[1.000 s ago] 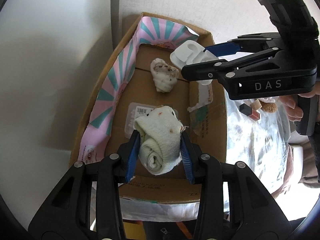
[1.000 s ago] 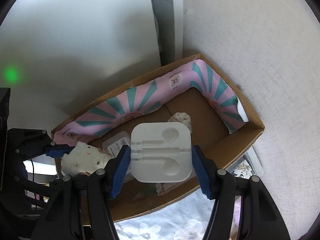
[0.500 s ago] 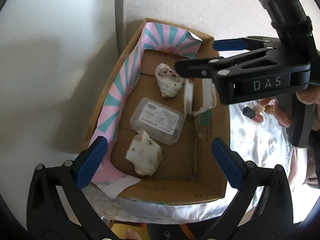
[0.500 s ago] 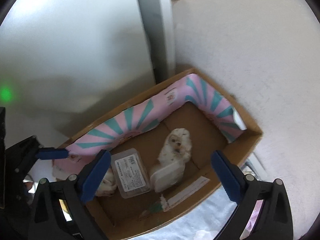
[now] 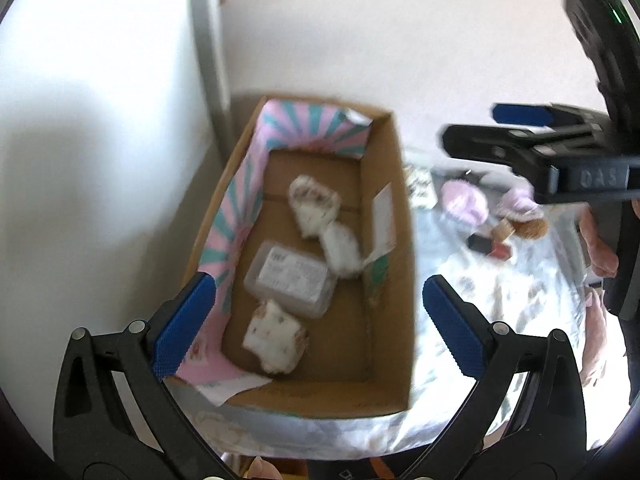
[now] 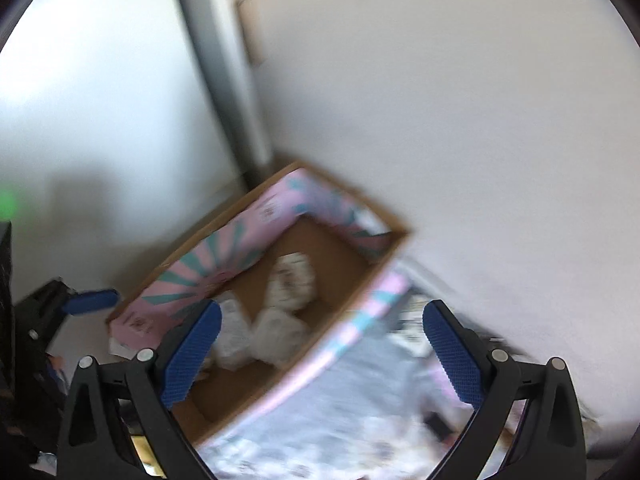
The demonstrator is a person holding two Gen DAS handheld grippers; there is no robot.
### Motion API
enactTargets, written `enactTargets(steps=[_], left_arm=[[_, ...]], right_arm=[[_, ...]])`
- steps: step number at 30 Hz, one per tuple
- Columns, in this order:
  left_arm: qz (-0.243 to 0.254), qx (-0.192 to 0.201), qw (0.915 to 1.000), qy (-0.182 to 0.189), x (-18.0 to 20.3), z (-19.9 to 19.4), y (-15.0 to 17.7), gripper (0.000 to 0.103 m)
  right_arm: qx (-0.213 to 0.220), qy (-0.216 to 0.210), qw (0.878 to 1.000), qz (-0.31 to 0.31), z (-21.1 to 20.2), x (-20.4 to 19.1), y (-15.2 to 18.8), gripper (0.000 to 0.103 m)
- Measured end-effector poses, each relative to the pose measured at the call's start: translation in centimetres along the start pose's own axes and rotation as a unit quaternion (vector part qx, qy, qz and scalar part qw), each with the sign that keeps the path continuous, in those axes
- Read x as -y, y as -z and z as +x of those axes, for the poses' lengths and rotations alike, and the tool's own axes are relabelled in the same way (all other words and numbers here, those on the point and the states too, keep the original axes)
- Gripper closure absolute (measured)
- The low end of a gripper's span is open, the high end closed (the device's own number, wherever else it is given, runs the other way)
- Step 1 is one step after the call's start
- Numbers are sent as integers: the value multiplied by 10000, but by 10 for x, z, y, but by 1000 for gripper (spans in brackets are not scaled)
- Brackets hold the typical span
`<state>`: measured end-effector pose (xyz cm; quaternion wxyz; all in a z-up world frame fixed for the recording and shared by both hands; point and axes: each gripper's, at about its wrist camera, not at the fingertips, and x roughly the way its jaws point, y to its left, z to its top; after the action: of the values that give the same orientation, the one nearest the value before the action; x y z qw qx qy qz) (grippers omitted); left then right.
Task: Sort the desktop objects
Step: 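Carry the rolled sock and white earphone case into the cardboard box and release, then move both open grippers back toward the tissue pack and brown fuzzy ball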
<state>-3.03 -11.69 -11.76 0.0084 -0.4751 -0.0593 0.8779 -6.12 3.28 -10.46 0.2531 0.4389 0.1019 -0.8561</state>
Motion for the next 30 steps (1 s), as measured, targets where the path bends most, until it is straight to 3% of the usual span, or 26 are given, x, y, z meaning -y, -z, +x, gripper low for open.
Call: enactTargets(steps=[4,7,14,19,24,30], left_arm=[[123,126,9997,194,24,-11,-10,0],[171,-6,9996,219,41,-9,-18,0],[41,297,9990,327,76,-22,-37,0],[-169,535,9972,487,104,-24,-41,0],[-627,776,9950,36,138,1,-35,0],[-1135,749,9891,-565,168,72,-30,8]], right_arm=[[185,358,9980,479,-38,52,21,2],[354,511,9942,877,-65,84,37,2],[581,1025,9862,1166,-113,127,77,2],[498,1149,9798,1559,-119,157,117,2],[473,881,9646,2442,-107,183,156,2],[329,749,9512,2975,-64,190,192,2]])
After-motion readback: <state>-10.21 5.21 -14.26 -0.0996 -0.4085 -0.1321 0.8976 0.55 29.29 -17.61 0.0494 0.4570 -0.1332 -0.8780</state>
